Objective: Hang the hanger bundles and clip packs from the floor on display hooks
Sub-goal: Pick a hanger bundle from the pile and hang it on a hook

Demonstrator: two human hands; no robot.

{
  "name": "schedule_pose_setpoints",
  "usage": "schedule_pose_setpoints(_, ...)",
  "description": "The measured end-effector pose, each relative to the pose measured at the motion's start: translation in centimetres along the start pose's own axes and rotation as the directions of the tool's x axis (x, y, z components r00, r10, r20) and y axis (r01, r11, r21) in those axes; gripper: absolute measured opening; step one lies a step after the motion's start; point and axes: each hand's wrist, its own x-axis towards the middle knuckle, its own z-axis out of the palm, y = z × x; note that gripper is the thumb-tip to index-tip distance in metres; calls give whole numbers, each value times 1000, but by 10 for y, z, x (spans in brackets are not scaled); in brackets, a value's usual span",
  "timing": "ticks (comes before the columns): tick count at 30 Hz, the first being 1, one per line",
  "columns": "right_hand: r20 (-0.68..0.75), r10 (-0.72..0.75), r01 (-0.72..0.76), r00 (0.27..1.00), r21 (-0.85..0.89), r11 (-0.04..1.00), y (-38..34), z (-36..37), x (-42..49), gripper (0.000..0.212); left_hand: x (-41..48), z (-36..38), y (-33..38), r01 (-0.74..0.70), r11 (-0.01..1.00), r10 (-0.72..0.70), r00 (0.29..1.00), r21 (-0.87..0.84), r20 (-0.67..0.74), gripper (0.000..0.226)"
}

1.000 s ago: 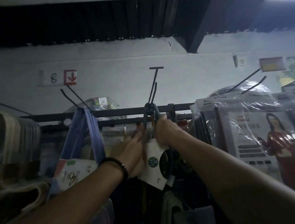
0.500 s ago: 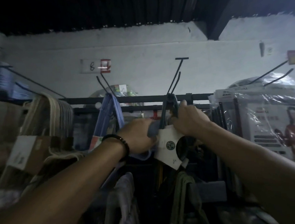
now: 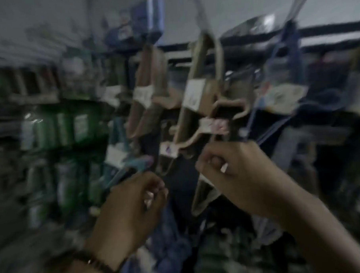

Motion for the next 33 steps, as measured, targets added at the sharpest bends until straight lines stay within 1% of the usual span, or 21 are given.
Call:
schedule_pose_setpoints(1,73,-1,-4,997,70,998,-19,40,-4,27,-34,-7,-30,94,995,-96,994,45,57,17)
schedule_pose_setpoints(3,236,-33,-19,971,216,976,-58,125,-8,25,-99,-20,-84,256,952,-283,943,165,172,4)
schedule_pose_setpoints(4,312,-60,-29,948,271,962,-79,167,-8,27,-130,-27,-109,343,916,-386,894,208,227,6)
schedule_pose_setpoints(6,443,-115,-49,889,342,939,-121,252,-16,25,-193,-42,-153,493,832,-554,768,254,322,20)
schedule_pose_setpoints(7,504,-143,-68,852,377,924,-141,290,-22,23,-224,-50,-173,548,793,-609,706,265,362,22)
schedule_pose_setpoints(9,623,-198,-123,756,433,893,-178,359,-37,22,-283,-65,-208,643,714,-697,610,278,377,12)
schedule_pose_setpoints(12,769,-278,-175,576,448,877,-226,439,-62,30,-358,-84,-249,766,540,-835,437,348,334,25)
schedule_pose_setpoints(14,824,-329,-200,461,458,866,-249,484,-76,32,-393,-93,-272,803,457,-881,348,383,320,27)
schedule_pose_setpoints(16,869,-346,-203,353,432,879,-261,528,-84,25,-417,-99,-292,827,382,-911,263,412,317,25)
schedule_pose_setpoints(17,886,-343,-203,311,414,887,-265,549,-85,24,-426,-100,-302,840,339,-925,216,425,312,24)
schedule_pose_setpoints(18,898,-335,-205,284,398,894,-267,571,-85,25,-432,-102,-313,847,302,-935,172,437,311,23)
schedule_pose_setpoints(19,904,-329,-208,272,389,897,-268,591,-83,28,-437,-103,-324,855,265,-943,133,447,305,22)
schedule_pose_setpoints(21,906,-324,-216,273,386,897,-268,631,-75,30,-443,-105,-350,868,186,-959,59,460,277,20)
schedule_pose_setpoints(23,918,-319,-237,234,372,898,-267,666,-64,31,-440,-109,-378,878,124,-965,-1,462,262,19)
schedule_pose_setpoints(25,937,-300,-231,178,336,913,-268,703,-51,35,-435,-110,-409,883,77,-971,-39,463,236,21)
schedule_pose_setpoints(26,945,-289,-233,155,319,919,-270,721,-44,36,-433,-111,-426,889,64,-973,-44,454,225,22)
schedule_pose_setpoints(28,957,-273,-233,104,290,928,-277,756,-28,31,-429,-111,-461,906,43,-975,-55,422,217,21)
schedule_pose_setpoints(30,966,-253,-245,48,257,935,-287,783,-12,23,-429,-111,-496,919,28,-965,-78,393,252,21)
schedule_pose_setpoints(33,975,-221,-288,15,216,933,-303,826,4,30,-439,-109,-554,917,53,-936,-91,395,339,21)
